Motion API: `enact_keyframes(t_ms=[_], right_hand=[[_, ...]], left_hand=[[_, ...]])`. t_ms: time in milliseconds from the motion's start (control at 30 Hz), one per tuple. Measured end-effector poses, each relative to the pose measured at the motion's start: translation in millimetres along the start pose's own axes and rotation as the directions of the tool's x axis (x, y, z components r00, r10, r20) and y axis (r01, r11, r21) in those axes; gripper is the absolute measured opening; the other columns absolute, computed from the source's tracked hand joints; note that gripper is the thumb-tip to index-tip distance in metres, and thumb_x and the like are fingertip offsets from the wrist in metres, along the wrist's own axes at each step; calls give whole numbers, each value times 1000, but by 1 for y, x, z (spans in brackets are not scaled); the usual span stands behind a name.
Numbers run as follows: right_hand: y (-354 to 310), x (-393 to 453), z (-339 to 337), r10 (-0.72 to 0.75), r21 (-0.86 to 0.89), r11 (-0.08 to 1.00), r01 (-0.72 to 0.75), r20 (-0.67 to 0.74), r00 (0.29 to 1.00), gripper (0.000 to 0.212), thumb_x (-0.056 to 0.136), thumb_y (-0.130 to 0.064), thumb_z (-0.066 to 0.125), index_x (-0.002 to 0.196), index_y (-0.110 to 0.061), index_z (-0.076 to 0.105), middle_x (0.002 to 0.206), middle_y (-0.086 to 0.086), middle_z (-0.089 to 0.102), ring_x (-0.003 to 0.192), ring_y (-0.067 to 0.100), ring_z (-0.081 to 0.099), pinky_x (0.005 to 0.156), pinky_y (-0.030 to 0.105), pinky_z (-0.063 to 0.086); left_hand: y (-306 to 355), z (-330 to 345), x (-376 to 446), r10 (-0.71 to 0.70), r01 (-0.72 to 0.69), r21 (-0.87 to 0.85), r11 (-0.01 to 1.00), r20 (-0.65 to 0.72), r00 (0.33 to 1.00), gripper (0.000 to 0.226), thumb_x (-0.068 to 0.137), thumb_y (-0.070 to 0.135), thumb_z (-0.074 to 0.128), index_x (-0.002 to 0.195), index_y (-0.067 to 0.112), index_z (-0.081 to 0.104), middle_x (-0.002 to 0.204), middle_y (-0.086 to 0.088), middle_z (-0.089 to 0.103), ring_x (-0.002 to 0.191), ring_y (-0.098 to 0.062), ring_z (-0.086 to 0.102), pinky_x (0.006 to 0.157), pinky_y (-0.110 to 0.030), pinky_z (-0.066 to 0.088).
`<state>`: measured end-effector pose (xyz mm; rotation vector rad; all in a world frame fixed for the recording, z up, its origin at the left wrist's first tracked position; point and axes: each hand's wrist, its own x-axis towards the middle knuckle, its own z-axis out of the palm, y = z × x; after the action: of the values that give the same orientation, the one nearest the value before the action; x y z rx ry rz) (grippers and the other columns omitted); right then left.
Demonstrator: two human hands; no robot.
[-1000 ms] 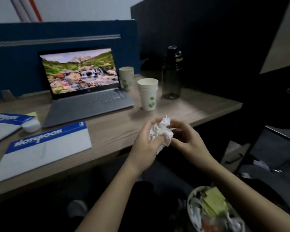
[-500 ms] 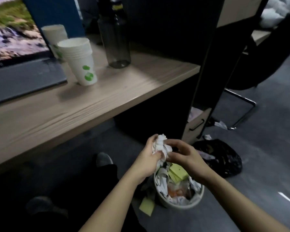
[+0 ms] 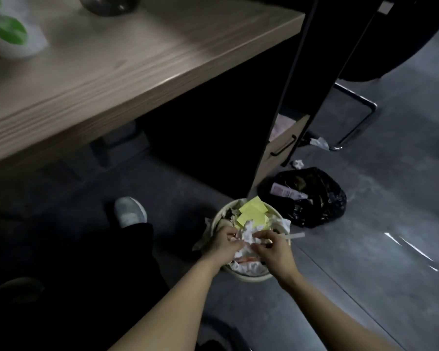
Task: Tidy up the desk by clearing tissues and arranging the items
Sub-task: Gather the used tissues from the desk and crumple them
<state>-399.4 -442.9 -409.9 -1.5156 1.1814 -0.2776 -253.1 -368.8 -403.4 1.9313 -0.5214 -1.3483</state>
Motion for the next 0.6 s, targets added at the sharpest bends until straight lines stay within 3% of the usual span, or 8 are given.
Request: enact_keyframes(t_ms=[100,167,267,367,467,533,600], right_hand=[[9,6,5,42,-22,999,-43,-36,998,17,86,-13,69,103,-16,66,96,12,69,72,18,65,52,19,46],[12,10,6,56,-63,996,-58,-43,998,22,85,-12,68,107,-13,65,92,11,71,73,21,67,57,28,49],[17,13,3,69,-90,993,-73,-48,997,27,85,-11,63,112,-12,63,90,7,72,71,19,70,62,35,55],[21,14,1,77,-111,990,-83,-59,995,30,86,-14,62,116,-17,62,96,9,72,75,23,69,70,44,58],[22,11,1,71,-98,992,-76,-53,996,34,87,-14,62,121,-15,60,101,11,71,72,22,70,73,47,58],[20,8,2,48,-102,993,-55,-62,997,38,87,-14,62,125,-16,58,108,9,69,79,21,71,77,47,58],[16,4,2,27,-106,994,-35,-80,996,42,87,-14,62,128,-18,57,118,7,65,100,23,67,83,48,56]], left_hand=[[-9,0,7,-87,96,-132,987,70,994,41,94,21,63,133,17,50,125,0,47,109,-21,56,81,-33,56],[-15,-3,11,-99,108,-159,981,64,993,26,95,16,59,121,21,54,112,2,49,105,-21,55,85,-37,54],[-21,-7,16,-91,95,-94,991,45,995,25,93,8,55,108,27,55,101,8,54,96,-15,56,93,-42,52],[-22,-8,16,-97,99,-42,994,51,994,39,92,11,56,128,25,52,109,7,52,99,-16,55,95,-43,53],[-20,-8,12,-79,77,52,996,46,996,45,87,22,59,131,27,50,119,2,52,109,-22,54,92,-43,54],[-20,-10,11,-62,58,85,995,43,997,44,87,23,59,130,27,50,123,-1,55,110,-23,54,85,-37,54],[-19,-12,9,-51,47,79,996,54,997,42,89,18,56,130,25,48,126,0,53,112,-20,52,79,-31,50]])
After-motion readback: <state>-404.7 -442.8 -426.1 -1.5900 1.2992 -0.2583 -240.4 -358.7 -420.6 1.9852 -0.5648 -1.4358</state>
